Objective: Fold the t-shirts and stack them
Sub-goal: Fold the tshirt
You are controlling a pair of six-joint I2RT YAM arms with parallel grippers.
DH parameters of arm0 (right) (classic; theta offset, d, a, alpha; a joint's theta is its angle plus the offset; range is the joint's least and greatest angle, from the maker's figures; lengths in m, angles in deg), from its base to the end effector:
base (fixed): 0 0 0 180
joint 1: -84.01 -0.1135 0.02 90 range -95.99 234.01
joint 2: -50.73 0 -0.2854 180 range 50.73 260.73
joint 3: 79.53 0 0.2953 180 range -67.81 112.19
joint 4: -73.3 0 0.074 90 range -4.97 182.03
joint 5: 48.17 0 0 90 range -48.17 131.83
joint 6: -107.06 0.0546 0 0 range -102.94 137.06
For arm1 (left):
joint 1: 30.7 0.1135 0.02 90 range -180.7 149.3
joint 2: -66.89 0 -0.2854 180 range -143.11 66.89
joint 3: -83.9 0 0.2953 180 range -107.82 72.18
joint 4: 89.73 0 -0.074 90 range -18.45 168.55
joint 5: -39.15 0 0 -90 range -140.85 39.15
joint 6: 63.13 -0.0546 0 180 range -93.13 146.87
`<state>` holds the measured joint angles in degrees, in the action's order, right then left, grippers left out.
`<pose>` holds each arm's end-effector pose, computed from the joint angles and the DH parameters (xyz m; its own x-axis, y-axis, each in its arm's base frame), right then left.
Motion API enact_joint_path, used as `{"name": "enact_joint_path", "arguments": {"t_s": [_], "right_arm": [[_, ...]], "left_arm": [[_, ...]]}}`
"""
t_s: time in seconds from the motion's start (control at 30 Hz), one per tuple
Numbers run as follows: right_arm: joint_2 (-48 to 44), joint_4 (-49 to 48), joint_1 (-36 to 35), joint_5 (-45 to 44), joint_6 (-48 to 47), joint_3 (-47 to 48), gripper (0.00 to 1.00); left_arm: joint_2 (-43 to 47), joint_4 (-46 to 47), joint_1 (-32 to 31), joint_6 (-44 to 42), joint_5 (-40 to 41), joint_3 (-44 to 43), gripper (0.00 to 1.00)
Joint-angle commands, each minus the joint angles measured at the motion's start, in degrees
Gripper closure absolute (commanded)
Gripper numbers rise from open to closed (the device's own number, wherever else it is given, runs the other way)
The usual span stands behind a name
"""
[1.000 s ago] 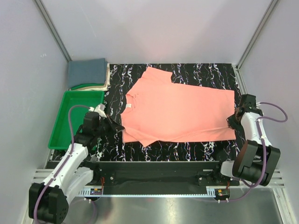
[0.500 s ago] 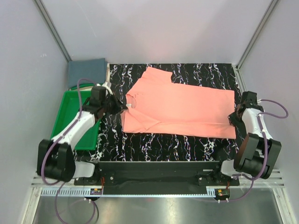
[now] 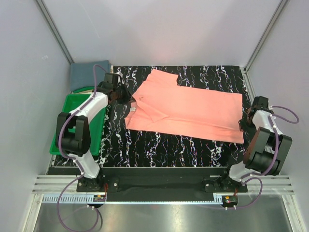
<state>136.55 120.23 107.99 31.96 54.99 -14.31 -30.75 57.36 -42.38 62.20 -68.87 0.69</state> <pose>0.2926 -0.1404 0.1762 -0.3830 0.8332 -0.3988 0.8820 0.4582 0.1100 0.4170 -0.1034 0.2302 -0.8176 -0.3925 -0.4213 -0.0919 0.8112 -0.5775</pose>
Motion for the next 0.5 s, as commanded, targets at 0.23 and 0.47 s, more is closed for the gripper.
{"name": "enact_joint_path", "arguments": {"t_s": [0.23,0.47], "right_arm": [[2.6,-3.6,0.9,-0.2,-1.0,1.4,1.00],[4.6,-3.9,0.9,0.3,-1.0,2.7,1.00]], "left_arm": [[-7.1,-1.7,0.0,-3.9,2.0,-11.7,1.00],[-9.7,-3.5,0.1,-3.8,4.5,-12.6,1.00]]}}
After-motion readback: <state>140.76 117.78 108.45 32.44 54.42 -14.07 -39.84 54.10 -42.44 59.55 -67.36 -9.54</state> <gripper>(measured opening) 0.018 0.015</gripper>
